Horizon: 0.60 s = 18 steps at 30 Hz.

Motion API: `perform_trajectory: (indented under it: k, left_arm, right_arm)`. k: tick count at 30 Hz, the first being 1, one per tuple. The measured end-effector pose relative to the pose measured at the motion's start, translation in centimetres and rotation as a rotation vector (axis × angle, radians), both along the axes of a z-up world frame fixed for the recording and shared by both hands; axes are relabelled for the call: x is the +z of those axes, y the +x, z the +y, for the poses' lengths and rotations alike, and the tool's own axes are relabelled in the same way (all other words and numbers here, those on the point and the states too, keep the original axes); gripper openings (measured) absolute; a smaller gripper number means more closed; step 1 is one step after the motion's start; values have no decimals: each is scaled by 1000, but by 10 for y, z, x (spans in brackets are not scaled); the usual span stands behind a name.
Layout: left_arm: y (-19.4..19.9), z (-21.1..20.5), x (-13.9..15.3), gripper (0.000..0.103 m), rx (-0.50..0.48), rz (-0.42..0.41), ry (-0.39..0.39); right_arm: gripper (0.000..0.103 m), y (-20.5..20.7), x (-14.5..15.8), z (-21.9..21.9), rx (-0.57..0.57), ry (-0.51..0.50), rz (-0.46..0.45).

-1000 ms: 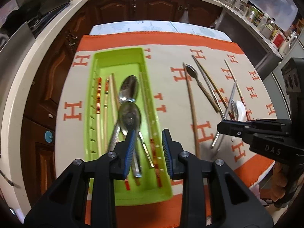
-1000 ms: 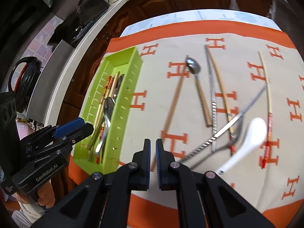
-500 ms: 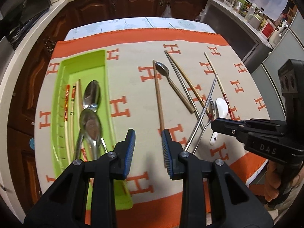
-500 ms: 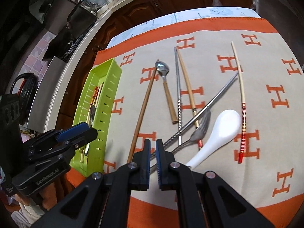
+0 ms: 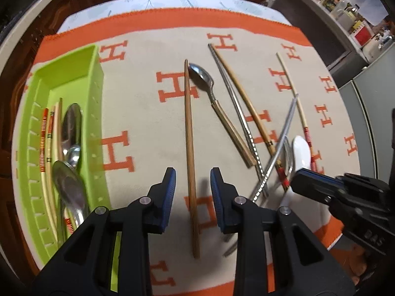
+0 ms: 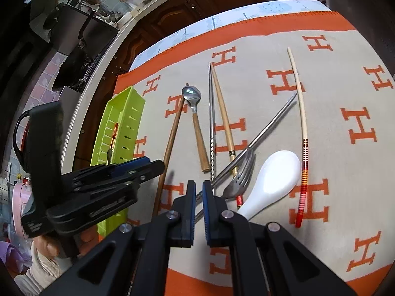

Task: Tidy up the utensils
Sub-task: 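Grasp a brown wooden chopstick with the left tool while the right tool grasps a pale wooden chopstick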

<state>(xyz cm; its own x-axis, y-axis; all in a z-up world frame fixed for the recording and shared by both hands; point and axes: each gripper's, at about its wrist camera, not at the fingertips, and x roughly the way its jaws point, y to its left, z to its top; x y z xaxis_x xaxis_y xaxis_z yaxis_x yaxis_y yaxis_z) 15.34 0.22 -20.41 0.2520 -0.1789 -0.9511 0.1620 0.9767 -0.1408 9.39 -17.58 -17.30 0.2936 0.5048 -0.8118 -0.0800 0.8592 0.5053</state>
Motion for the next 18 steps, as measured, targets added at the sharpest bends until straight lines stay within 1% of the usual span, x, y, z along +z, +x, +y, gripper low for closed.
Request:
perform_trajectory:
  k: [6,9,11,14,15,16,17,18]
  left_arm:
    - [14,-6,-20,26,1,47,2]
    - [18,-12,-22,26,-10,31,15]
    - [21,-18,-24,26,-15,22,32]
    - [25,-30,-26,25,-46,12,87]
    - [25,-33,-26,24,-54,7,104]
    - [26,-36,-27,18,-60,-4,121]
    - [28,-38,-27,13,-60,-9,123]
    - [30,-39,-27,6,-53,-12,120]
  right_arm:
    - [6,6,-6,-3,7,16,7]
    - [6,8,-8,-4,10,22,10]
    - [6,7,-8,-4,9,22,10]
    - [6,9,-9,-4,9,24,11]
    - [6,10,-9,-3,11,24,12]
    - [6,11,-10,-3,10,22,13]
    - [6,13,-10,-3,10,22,14]
    - [6,14,-10,-2,9,21,16]
